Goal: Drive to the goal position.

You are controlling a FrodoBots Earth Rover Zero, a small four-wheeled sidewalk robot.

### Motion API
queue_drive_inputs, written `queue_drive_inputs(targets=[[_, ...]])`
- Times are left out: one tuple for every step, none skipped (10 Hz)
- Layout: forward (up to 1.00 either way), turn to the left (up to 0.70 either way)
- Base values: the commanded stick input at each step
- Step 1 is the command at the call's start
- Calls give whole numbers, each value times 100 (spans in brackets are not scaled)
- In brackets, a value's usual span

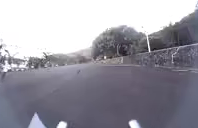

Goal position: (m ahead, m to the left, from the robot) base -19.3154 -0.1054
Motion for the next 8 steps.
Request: queue_drive_inputs(targets=[[70, 35], [70, 35], [70, 35], [70, 35], [70, 35], [70, 35], [70, 35], [70, 35]])
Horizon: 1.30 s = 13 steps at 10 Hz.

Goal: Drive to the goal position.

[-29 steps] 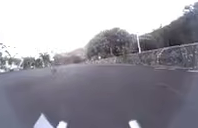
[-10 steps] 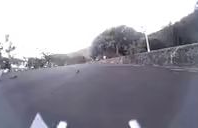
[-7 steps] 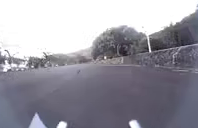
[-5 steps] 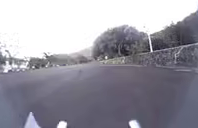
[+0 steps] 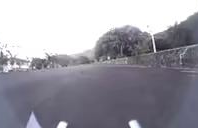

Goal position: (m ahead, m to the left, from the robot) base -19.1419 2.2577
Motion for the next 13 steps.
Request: queue_drive_inputs(targets=[[70, 35], [70, 35], [70, 35], [70, 35], [70, 35], [70, 35], [70, 35], [70, 35], [70, 35], [70, 35], [70, 35], [70, 35], [70, 35]])
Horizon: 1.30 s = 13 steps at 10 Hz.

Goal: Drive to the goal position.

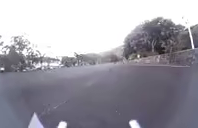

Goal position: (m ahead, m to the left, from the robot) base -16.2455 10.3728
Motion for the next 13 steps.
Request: queue_drive_inputs(targets=[[70, 35], [70, 35], [70, 35], [70, 35], [70, 35], [70, 35], [70, 35], [70, 35], [70, 35], [70, 35], [70, 35], [70, 35], [70, 35]])
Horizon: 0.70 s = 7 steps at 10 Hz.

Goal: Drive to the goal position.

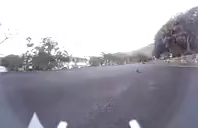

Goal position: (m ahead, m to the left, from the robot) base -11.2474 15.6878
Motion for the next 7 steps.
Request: queue_drive_inputs(targets=[[70, 35], [70, 35], [70, 35], [70, 35], [70, 35], [70, 35], [70, 35]])
